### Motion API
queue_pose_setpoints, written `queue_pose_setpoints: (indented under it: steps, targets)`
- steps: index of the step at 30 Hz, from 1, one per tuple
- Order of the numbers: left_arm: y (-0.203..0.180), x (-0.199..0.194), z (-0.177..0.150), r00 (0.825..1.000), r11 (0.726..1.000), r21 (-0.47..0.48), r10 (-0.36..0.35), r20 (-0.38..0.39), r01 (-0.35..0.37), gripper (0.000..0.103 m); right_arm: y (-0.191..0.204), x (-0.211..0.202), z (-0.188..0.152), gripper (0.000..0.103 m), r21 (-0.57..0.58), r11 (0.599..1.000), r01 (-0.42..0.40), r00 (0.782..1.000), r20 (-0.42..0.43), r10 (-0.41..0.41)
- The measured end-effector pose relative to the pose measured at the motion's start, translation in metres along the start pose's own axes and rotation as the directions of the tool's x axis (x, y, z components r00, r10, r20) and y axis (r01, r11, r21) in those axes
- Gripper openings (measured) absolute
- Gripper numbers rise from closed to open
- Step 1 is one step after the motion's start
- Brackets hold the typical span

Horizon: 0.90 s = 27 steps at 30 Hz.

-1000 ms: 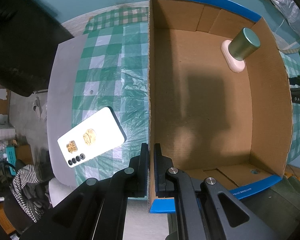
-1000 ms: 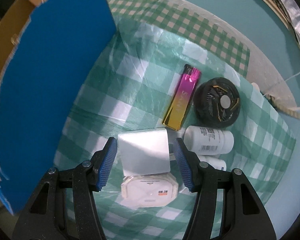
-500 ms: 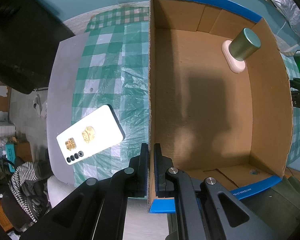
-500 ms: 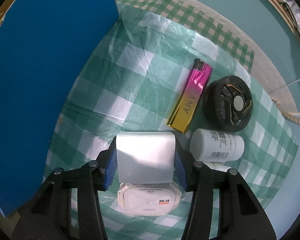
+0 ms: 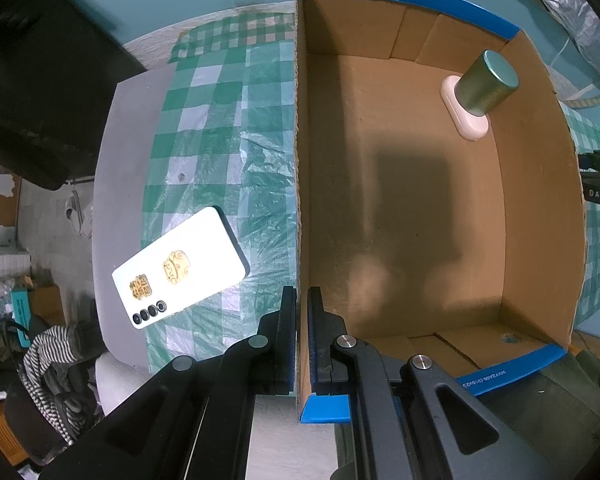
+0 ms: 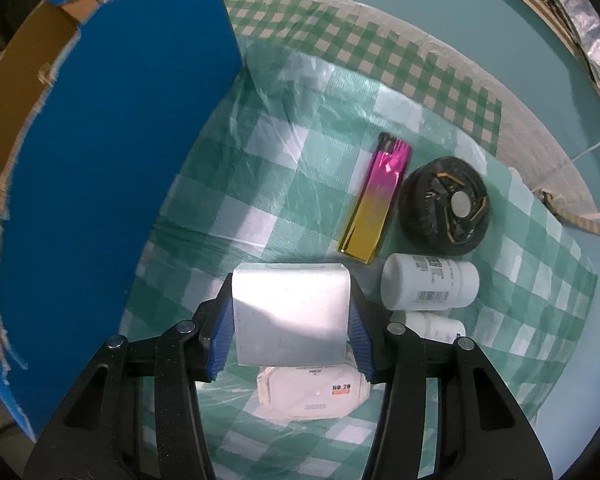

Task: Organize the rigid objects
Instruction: 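Carry the white square box into the cardboard box and open the right tool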

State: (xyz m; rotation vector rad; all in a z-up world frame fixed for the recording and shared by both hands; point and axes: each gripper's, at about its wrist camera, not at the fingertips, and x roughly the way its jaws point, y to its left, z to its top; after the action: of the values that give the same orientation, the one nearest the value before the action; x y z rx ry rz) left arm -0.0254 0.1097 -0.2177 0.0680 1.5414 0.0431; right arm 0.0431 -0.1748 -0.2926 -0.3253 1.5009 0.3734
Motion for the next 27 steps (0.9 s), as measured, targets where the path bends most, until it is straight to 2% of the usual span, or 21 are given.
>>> queue_pose_setpoints:
  steps: [12, 27]
  targets:
    - [0.001, 0.002, -0.001, 1.0, 1.0, 0.021, -0.004, 0.001, 0.004, 0.005, 0.006, -0.038, 0.005, 0.05, 0.029, 0.999, -0.016, 0.997, 0.07, 0.014]
    - [0.001, 0.001, -0.002, 1.0, 1.0, 0.03, -0.005, 0.003, 0.005, 0.005, 0.043, -0.106, 0.034, 0.05, -0.052, 0.998, -0.043, 0.982, 0.183, 0.052]
